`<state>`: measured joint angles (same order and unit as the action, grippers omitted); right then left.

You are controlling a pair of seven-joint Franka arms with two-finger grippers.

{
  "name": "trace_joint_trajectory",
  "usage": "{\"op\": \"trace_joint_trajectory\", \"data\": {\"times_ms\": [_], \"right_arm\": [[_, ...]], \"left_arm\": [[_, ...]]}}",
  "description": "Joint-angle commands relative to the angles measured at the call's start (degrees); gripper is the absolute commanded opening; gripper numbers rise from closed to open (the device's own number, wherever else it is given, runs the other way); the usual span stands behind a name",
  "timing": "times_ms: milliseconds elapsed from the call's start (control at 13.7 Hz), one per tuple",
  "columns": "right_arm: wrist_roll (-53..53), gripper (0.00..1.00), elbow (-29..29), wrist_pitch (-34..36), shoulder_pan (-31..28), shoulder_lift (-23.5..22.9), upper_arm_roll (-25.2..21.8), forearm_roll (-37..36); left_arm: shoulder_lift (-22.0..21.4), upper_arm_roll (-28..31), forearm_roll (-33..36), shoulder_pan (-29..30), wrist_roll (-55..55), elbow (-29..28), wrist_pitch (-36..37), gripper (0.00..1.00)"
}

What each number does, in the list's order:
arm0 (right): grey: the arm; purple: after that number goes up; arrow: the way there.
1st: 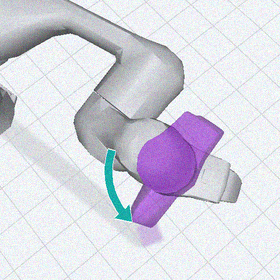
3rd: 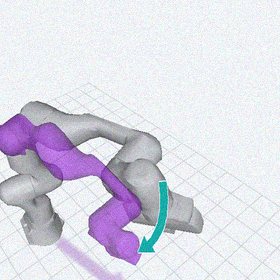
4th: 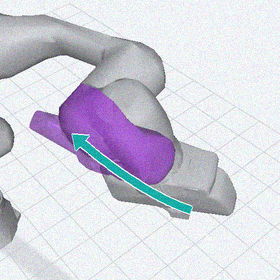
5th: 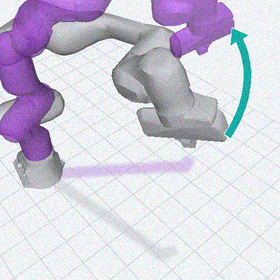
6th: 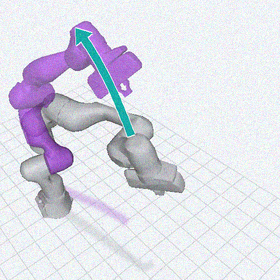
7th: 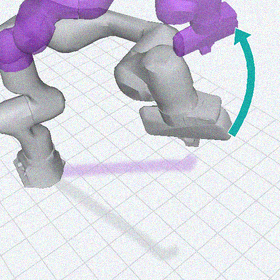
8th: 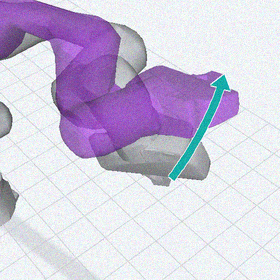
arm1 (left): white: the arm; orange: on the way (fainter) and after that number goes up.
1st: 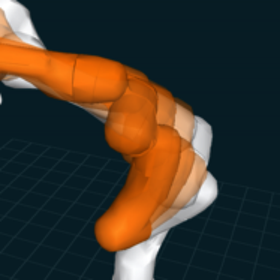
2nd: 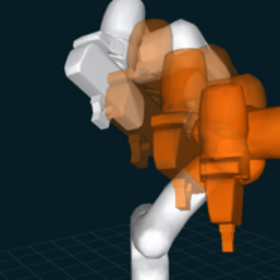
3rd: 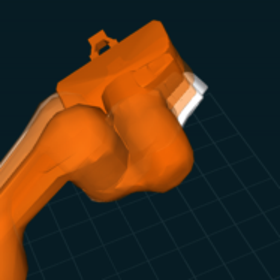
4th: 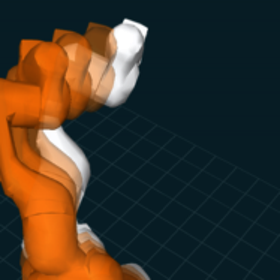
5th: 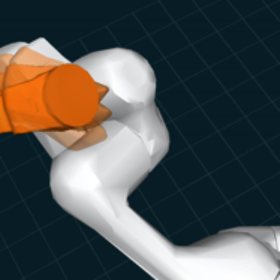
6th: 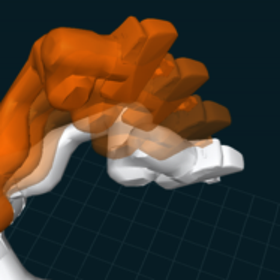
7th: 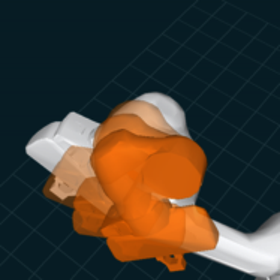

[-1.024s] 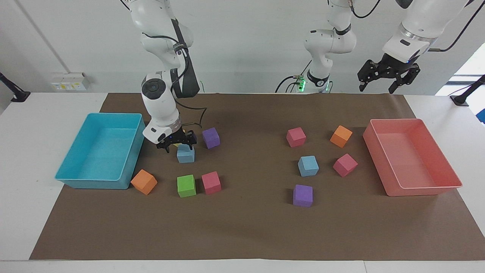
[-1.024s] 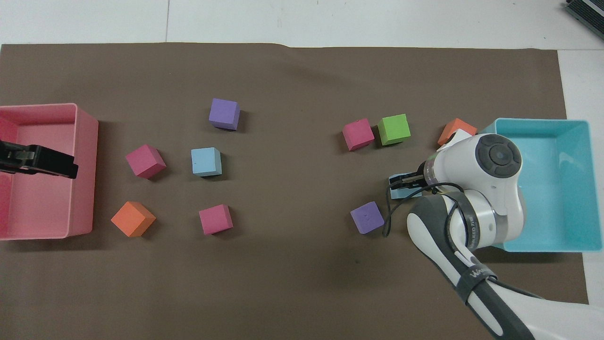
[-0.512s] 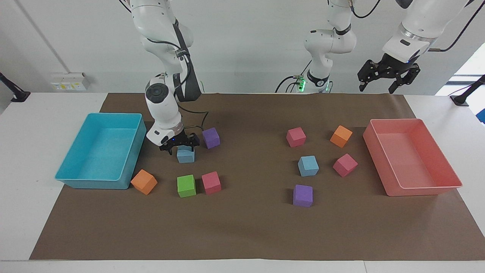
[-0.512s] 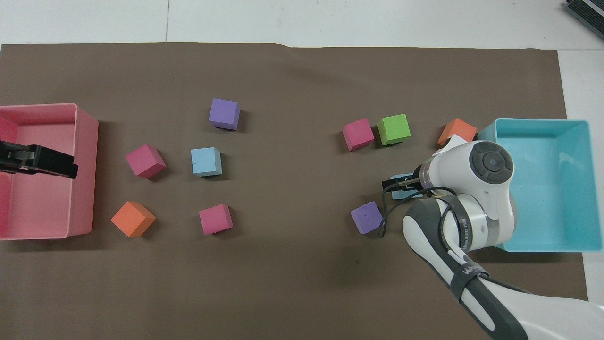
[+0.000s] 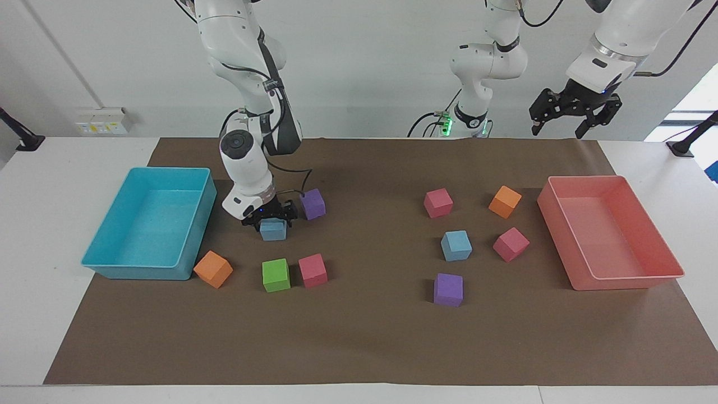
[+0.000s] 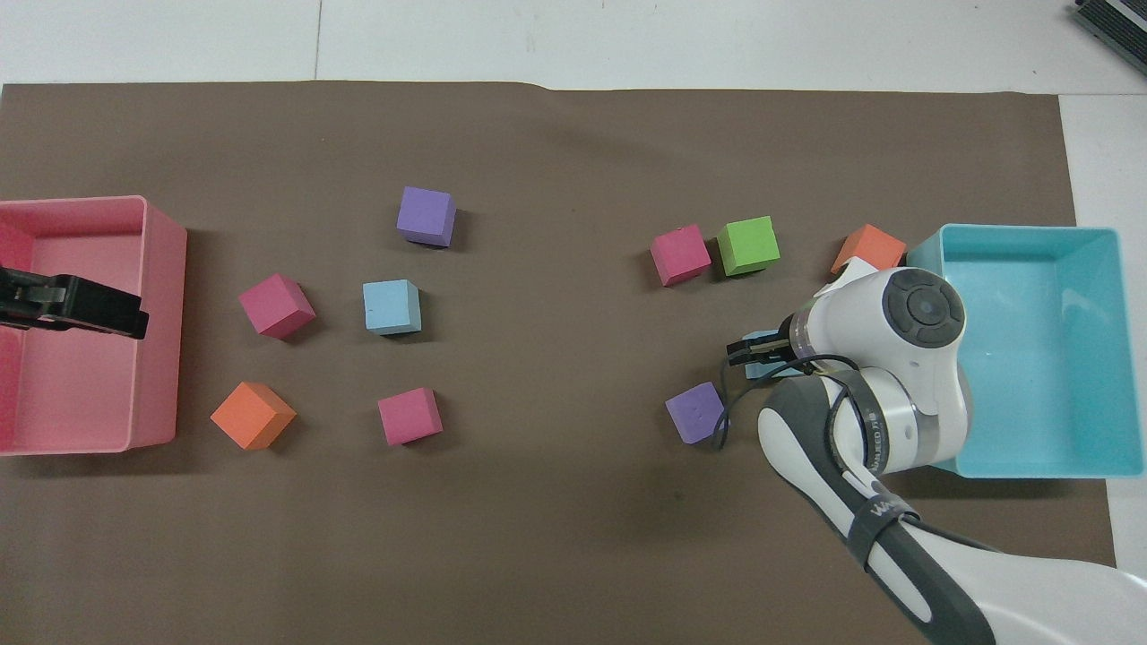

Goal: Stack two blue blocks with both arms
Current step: 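Lower the right gripper and close it on the light blue cube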

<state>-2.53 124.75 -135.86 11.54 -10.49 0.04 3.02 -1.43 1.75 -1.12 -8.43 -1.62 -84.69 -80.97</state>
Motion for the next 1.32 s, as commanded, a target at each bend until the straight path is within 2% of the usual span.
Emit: {"op": "trace_joint_trajectory", "data": {"times_ms": [0, 878, 951, 1098, 1171, 1244], "right_arm": [[1.48, 1.00, -0.39, 1.21, -0.12, 0.74, -0.04, 0.93], [0.78, 1.00, 0.14, -0.20, -0.03, -1.72, -0.13, 0.93], [0.78, 0.97, 0.22, -0.20, -0.03, -1.72, -0.13, 0.93], [0.60, 0.24, 0.14, -0.02, -0.03, -1.72, -0.13, 0.93], [0.08, 0.00, 0.14, 0.15, -0.03, -1.72, -0.13, 1.02], [-0.36, 0.00, -0.12, 0.50, -0.03, -1.81, -0.13, 1.02]], "left_arm": [[-1.03, -0.61, 0.33, 1.05, -0.75, -0.57, 0.64, 1.00], [-1.03, -0.61, 0.33, 1.05, -0.84, -0.57, 0.64, 1.00], [-1.03, -0.61, 0.33, 1.05, -0.75, -0.57, 0.64, 1.00], [-1.03, -0.61, 0.33, 1.05, -0.75, -0.57, 0.64, 1.00], [-1.03, -0.61, 0.33, 1.05, -0.84, -0.57, 0.64, 1.00], [-1.03, -0.61, 0.33, 1.05, -0.84, -0.57, 0.64, 1.00]]}}
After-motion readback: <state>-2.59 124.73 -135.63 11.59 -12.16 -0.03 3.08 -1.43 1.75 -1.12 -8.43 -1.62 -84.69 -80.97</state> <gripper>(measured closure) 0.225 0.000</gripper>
